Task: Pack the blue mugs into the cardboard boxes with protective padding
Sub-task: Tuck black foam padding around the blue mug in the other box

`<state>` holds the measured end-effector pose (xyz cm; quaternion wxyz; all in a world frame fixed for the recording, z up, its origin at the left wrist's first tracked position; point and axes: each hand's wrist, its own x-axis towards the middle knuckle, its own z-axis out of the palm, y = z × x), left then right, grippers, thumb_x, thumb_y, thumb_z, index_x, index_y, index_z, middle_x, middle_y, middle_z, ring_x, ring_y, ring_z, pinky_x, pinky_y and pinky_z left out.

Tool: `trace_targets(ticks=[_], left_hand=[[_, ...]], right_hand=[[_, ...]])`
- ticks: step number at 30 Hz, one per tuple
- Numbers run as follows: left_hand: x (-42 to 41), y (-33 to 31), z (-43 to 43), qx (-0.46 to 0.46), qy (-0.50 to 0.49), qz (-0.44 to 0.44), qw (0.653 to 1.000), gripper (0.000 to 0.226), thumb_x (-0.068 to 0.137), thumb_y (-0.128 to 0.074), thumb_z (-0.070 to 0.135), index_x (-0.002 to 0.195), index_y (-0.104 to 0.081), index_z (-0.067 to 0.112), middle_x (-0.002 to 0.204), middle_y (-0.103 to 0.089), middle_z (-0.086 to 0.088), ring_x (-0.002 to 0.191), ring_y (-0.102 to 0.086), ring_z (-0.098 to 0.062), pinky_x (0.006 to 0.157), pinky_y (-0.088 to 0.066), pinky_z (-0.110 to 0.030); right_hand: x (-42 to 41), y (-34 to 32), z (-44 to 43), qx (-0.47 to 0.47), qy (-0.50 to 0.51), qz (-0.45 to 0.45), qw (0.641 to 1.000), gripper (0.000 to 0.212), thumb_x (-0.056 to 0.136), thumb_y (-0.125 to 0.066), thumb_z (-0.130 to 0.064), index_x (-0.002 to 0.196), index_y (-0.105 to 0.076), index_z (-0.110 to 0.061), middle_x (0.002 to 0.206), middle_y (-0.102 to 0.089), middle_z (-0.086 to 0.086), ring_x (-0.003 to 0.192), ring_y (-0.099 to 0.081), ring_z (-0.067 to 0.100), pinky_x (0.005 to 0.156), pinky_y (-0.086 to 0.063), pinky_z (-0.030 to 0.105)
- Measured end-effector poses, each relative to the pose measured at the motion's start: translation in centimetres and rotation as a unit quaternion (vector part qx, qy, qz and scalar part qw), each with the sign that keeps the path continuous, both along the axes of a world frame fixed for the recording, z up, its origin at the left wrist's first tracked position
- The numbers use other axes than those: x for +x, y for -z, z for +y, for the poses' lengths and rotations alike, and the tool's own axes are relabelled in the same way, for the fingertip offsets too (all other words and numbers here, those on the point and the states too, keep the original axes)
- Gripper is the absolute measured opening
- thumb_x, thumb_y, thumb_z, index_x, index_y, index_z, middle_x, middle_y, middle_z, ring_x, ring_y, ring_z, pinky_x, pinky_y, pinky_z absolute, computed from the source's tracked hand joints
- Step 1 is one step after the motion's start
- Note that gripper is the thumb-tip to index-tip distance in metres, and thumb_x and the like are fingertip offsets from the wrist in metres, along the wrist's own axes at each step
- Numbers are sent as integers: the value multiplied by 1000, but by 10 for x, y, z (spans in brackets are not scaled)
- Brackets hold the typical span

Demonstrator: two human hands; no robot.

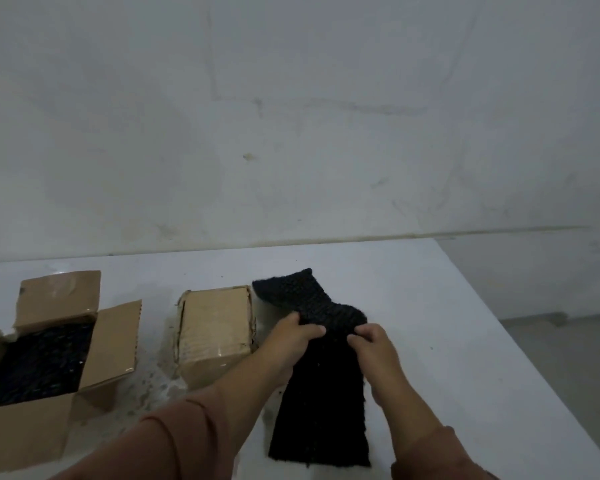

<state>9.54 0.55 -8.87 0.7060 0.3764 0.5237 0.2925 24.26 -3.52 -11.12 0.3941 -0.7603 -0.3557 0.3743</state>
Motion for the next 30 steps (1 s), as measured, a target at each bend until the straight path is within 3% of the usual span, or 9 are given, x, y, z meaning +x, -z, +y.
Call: trace_targets(ticks=[2,6,12,16,19,21,24,27,30], left_hand=[[-12,-22,5,25,6,-17,1000,47,84,-65,11,128,-51,2,124,-61,-22,109,-61,-37,97,-49,-47],[-53,-66,14,117,-3,-29,993,6,85,-65,11,88,-67,7,87,-73,-14,78,-71,-25,73,-56,-33],[-132,-124,16,255,-69,-9,964,11,88,-63,15,81,-71,15,76,-76,3,73,-72,-10,61,-55,-18],[-187,-141,15,331,-151,20,931,18,87,-66,20,70,-62,17,63,-66,19,56,-61,6,48,-42,-4],[-229,-147,14,343,-175,35,922,7,87,-65,29,93,-64,25,109,-55,25,90,-54,16,62,-37,0],[-255,-150,14,332,-159,3,930,14,89,-61,25,103,-64,28,110,-63,16,91,-60,13,64,-41,2],[-291,-154,10,337,-139,7,931,14,93,-56,23,92,-66,14,83,-71,7,77,-66,-3,64,-50,-9],[-323,-156,7,329,-162,-22,930,20,92,-53,31,92,-59,11,89,-64,-6,82,-61,-17,76,-48,-29],[-352,-151,5,288,-183,-112,933,46,76,-64,37,117,-49,20,105,-65,-5,91,-65,-17,81,-50,-35]], right_hand=[[2,-19,7,0,22,122,992,10,85,-60,-20,86,-51,-23,99,-59,1,87,-55,12,69,-40,28],[-13,-64,22,43,1,280,959,16,86,-56,-9,79,-47,-21,93,-62,0,95,-60,20,85,-35,38],[-71,-148,34,273,-90,216,933,40,80,-48,17,75,-46,-22,75,-51,0,67,-51,11,65,-42,22],[-120,-179,39,325,-163,185,913,52,75,-48,20,82,-60,-30,72,-60,-11,63,-56,1,59,-48,13],[-158,-186,46,294,-188,112,930,54,76,-54,10,94,-67,-39,80,-64,-10,66,-56,6,60,-49,16],[-182,-189,50,283,-184,82,938,47,76,-55,7,88,-67,-37,79,-66,-9,64,-55,9,55,-47,14],[-219,-193,55,301,-173,59,936,36,74,-59,7,70,-64,-28,79,-62,-4,64,-57,5,49,-43,7],[-253,-196,59,314,-185,78,928,33,73,-61,8,62,-59,-22,93,-57,-2,78,-57,3,61,-45,11],[-280,-198,66,299,-212,182,912,33,77,-56,10,62,-56,-20,84,-64,-6,73,-61,2,62,-47,16]])
